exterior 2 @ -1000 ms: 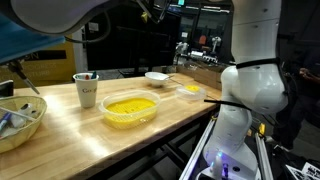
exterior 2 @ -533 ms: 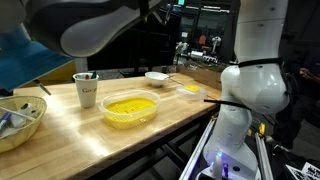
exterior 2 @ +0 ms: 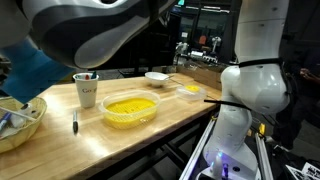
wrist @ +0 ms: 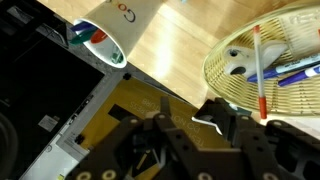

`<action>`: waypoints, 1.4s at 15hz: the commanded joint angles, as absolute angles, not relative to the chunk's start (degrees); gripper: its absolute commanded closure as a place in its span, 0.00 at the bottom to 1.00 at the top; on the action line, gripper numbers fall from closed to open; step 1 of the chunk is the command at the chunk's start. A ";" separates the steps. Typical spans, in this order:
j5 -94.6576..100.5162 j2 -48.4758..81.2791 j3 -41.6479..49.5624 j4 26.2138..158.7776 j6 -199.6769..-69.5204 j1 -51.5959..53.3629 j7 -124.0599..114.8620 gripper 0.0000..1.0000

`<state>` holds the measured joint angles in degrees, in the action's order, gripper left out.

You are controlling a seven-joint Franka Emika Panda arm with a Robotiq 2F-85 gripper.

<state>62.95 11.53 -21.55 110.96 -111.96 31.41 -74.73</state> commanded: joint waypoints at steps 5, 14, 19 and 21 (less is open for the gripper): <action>52.94 7.84 -20.62 111.92 -123.15 23.74 -67.14 0.00; 30.00 -4.72 -15.22 124.00 -140.42 15.48 -52.27 0.00; 23.37 -9.23 -13.26 131.93 -147.42 12.81 -45.53 0.00; 20.35 -10.56 -12.49 134.94 -149.63 11.74 -41.78 0.00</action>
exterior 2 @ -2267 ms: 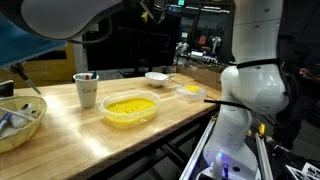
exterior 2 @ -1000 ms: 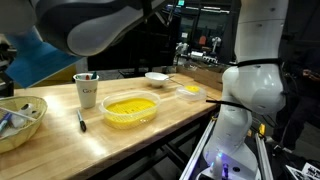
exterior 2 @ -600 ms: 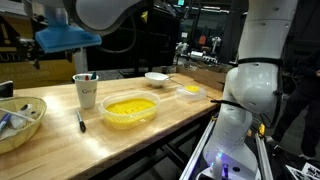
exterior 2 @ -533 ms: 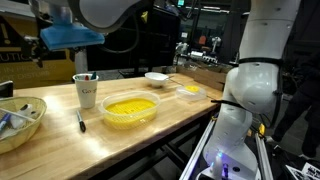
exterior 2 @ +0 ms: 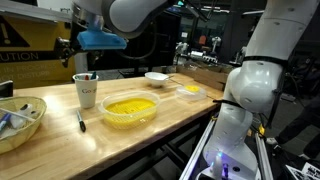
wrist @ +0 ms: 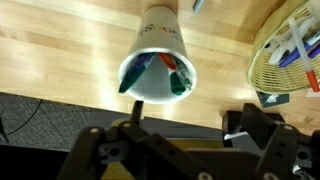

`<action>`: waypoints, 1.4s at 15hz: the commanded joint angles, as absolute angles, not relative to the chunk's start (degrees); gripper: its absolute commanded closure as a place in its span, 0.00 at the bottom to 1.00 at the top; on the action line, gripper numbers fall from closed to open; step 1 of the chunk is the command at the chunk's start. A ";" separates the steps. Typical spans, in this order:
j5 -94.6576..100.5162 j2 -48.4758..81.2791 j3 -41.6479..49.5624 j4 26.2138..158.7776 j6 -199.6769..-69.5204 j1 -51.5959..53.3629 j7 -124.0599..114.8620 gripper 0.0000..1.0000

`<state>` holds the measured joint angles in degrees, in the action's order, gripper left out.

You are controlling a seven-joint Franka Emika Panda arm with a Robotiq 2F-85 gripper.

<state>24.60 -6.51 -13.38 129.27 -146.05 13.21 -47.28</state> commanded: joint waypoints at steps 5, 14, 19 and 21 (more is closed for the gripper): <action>18.38 -13.99 -12.28 140.32 -151.96 8.44 -38.06 0.00; 15.78 -28.15 -15.95 147.02 -150.71 6.37 -38.56 0.00; 9.58 -27.67 -15.07 148.17 -153.10 6.34 -36.29 0.00; 6.93 -27.18 -14.16 148.69 -154.24 6.26 -35.35 0.00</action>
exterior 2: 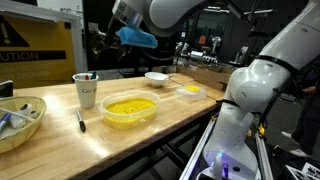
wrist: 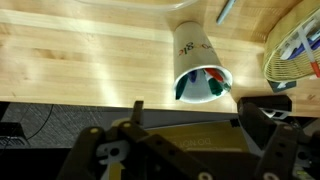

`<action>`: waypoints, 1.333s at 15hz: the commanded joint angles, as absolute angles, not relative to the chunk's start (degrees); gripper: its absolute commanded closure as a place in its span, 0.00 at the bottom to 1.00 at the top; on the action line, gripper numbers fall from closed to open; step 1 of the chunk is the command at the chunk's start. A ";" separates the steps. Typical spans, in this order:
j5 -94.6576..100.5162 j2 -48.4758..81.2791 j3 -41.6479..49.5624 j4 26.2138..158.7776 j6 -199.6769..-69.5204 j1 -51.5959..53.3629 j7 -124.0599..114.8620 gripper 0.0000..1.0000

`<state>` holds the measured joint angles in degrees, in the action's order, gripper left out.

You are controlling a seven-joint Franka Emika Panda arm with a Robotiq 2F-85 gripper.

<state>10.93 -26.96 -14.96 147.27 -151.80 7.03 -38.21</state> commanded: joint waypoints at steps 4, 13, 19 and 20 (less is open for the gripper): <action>0.59 -25.54 -11.73 149.68 -156.87 6.90 -30.40 0.00; -11.85 -21.57 -7.78 150.31 -159.69 8.21 -20.83 0.00; -19.93 -21.28 -3.47 152.36 -162.61 10.59 -13.87 0.00; -20.55 -21.87 -2.66 153.48 -163.38 10.51 -12.64 0.00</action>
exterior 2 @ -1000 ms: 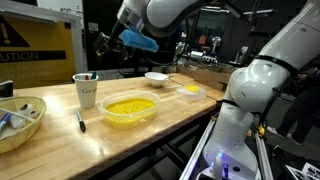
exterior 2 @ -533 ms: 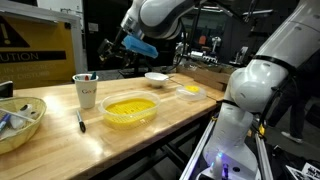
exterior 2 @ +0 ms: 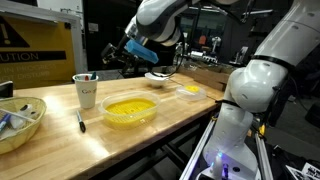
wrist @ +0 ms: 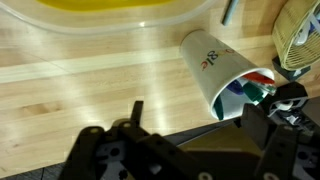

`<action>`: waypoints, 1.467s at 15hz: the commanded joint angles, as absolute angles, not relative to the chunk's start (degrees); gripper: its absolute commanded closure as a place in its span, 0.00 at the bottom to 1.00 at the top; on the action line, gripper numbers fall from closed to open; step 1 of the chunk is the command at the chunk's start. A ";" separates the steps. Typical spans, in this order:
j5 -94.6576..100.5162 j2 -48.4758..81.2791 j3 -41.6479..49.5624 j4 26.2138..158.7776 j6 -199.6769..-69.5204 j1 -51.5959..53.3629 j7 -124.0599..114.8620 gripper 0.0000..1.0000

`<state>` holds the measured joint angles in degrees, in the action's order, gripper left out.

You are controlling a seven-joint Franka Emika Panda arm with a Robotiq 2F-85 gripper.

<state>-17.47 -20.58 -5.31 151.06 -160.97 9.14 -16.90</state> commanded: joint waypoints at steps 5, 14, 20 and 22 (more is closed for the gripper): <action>-17.40 -23.86 0.22 159.13 -166.89 7.49 -7.19 0.00; 2.76 -30.51 -14.53 163.34 -171.12 -5.49 -16.17 0.00; 1.59 -32.21 -20.51 160.89 -171.21 -2.76 -19.54 0.00; 1.51 -31.32 -21.28 158.87 -170.72 -1.52 -19.37 0.00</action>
